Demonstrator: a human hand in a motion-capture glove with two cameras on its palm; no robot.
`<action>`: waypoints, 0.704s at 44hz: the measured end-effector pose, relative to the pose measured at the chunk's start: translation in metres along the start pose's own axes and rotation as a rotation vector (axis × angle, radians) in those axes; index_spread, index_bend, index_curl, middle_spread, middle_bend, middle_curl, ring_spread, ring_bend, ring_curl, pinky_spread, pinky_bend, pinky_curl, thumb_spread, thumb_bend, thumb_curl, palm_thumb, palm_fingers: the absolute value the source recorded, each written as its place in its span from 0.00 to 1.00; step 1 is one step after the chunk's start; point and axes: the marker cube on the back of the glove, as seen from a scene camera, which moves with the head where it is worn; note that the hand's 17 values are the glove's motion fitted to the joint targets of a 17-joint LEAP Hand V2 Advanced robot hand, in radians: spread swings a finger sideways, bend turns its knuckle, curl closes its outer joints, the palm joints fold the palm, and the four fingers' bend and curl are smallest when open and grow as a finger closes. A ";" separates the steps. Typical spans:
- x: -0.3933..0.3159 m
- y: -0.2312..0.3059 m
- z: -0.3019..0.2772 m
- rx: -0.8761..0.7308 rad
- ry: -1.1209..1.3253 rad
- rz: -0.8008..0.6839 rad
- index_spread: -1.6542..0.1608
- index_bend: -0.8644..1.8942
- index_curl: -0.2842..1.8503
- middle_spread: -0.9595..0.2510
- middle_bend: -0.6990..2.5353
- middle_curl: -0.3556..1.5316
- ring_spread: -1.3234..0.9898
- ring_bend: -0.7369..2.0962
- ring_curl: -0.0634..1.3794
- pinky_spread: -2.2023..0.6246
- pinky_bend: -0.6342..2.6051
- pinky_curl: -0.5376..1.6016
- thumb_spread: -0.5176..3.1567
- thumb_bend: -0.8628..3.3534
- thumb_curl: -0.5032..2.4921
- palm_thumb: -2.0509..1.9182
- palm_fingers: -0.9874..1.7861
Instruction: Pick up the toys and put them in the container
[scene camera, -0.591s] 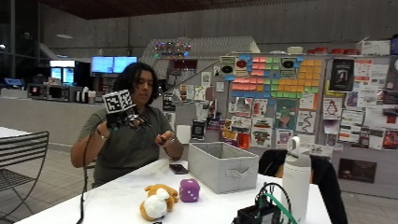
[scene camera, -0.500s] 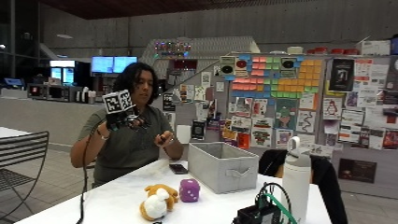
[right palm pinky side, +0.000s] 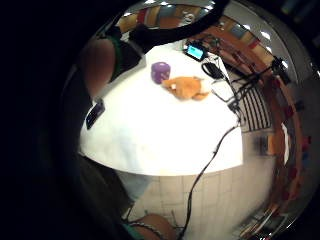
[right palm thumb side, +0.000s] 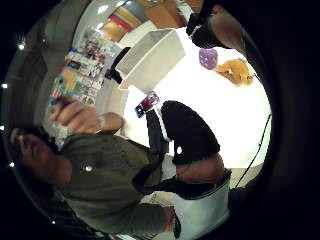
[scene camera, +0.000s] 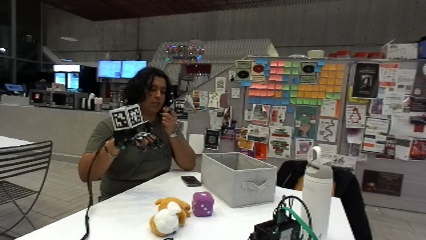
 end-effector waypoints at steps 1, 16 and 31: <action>0.007 -0.005 0.006 0.003 0.000 0.028 0.69 0.44 0.24 0.68 0.27 0.26 0.48 0.38 0.13 0.78 0.36 0.36 0.51 0.20 0.22 0.51 0.51; 0.098 -0.098 0.124 0.094 -0.010 0.354 0.68 0.45 0.27 0.66 0.28 0.29 0.47 0.37 0.13 0.78 0.36 0.37 0.53 0.21 0.24 0.52 0.50; 0.151 -0.150 0.197 -0.095 0.161 0.486 0.67 0.50 0.31 0.67 0.29 0.32 0.52 0.26 0.07 0.79 0.39 0.40 0.46 0.19 0.25 0.51 0.34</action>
